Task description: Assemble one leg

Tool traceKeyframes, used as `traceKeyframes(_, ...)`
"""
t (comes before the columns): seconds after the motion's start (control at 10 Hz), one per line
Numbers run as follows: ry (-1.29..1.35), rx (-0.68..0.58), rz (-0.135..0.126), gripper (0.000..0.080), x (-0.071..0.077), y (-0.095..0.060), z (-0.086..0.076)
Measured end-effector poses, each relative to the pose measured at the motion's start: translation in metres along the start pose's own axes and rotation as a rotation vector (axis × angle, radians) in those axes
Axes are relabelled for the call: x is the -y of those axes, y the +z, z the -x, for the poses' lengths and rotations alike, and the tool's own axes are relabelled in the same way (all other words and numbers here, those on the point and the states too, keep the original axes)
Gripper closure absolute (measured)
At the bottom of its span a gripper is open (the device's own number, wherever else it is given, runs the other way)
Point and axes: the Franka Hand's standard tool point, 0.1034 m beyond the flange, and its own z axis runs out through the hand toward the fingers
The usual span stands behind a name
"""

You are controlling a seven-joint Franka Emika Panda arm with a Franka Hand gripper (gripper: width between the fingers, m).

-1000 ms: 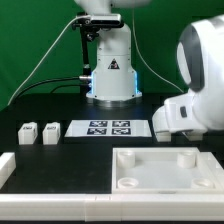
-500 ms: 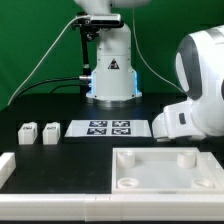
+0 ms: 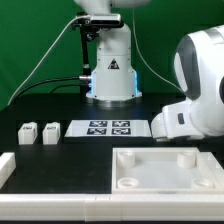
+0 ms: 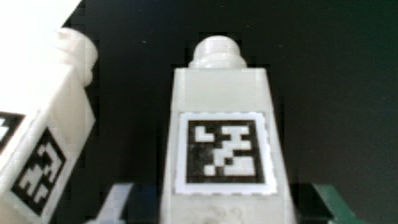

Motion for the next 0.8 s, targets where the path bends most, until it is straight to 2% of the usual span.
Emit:
traceKeyframes(0.3,0.000,0.004,0.000,0.0509,-0.001,-0.005,0.005)
traceKeyframes(0.4,-0.004,0.015,-0.002,0.0509,-0.003,-0.014,0.016)
traceKeyframes(0.6,0.003,0.038,-0.022,0.0509,-0.011,-0.045,0.048)
traceKeyframes(0.7,0.006,0.012,-0.024,0.0508,-0.013,-0.063,0.059)
traceKeyframes(0.8,0.007,-0.012,-0.026,0.0508,-0.014,-0.073,0.063)
